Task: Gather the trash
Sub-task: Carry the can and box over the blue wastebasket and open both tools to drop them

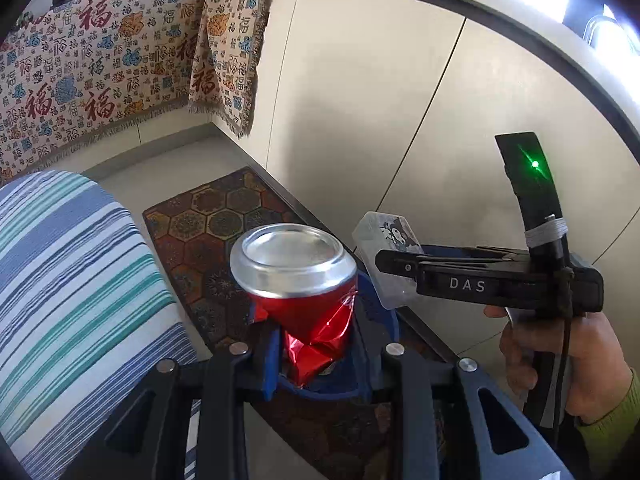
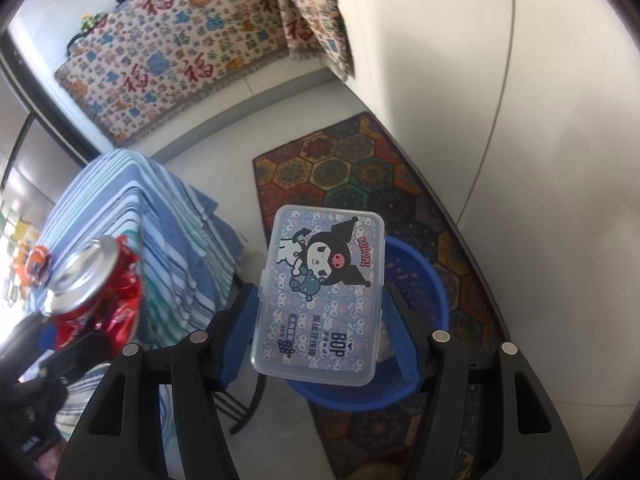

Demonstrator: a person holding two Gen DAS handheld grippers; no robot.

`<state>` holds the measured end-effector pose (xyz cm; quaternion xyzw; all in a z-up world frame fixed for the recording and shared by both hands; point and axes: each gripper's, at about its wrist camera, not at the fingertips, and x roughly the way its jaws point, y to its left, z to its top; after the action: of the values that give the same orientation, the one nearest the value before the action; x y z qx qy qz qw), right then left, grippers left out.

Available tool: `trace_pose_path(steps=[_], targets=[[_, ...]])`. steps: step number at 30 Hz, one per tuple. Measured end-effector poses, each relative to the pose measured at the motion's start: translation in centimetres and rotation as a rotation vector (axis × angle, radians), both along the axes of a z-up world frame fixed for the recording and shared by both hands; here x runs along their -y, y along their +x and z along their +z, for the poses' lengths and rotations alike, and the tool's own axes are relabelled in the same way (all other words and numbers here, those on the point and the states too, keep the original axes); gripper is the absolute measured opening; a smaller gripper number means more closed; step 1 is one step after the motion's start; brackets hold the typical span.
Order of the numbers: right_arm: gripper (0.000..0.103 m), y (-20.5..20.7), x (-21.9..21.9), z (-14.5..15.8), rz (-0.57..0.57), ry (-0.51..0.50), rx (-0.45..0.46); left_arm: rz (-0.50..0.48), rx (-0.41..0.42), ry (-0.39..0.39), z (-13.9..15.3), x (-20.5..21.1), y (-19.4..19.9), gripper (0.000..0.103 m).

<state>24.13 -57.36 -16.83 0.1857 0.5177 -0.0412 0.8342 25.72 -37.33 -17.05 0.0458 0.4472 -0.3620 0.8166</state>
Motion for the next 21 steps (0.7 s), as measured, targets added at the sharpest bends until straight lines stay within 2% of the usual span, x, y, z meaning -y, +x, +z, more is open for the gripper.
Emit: trace_pose_path(steps=[5, 10, 11, 12, 13, 14, 15, 21], targets=[[0.064, 0.1, 1.7, -1.3, -0.031, 0.056, -0.014, -0.013, -0.033, 0.028, -2.8, 3.1, 1.3, 0.030], [0.065, 0.3, 2.6, -1.3, -0.068, 0.102, 0.006, -0.035, -0.040, 0.063, -5.0, 5.3, 1.9, 0.031], [0.069, 0.3, 2.9, -1.2, -0.076, 0.114, 0.013, -0.040, -0.043, 0.067, -5.4, 5.8, 2.0, 0.031], [0.075, 0.3, 3.2, -1.1, -0.082, 0.121, 0.021, -0.044, -0.048, 0.073, -5.8, 6.2, 2.2, 0.036], [0.078, 0.1, 3.5, -0.8, -0.091, 0.124, 0.032, -0.052, -0.061, 0.081, -6.4, 6.8, 2.5, 0.041], [0.080, 0.0, 3.8, -0.5, -0.100, 0.125, 0.044, -0.056, -0.067, 0.082, -6.6, 7.2, 2.8, 0.051], [0.081, 0.0, 3.9, -0.3, -0.105, 0.125, 0.052, -0.059, -0.065, 0.081, -6.8, 7.6, 2.9, 0.054], [0.082, -0.4, 4.2, 1.1, -0.117, 0.050, 0.080, -0.064, -0.026, 0.103, -6.7, 8.6, 2.2, 0.054]])
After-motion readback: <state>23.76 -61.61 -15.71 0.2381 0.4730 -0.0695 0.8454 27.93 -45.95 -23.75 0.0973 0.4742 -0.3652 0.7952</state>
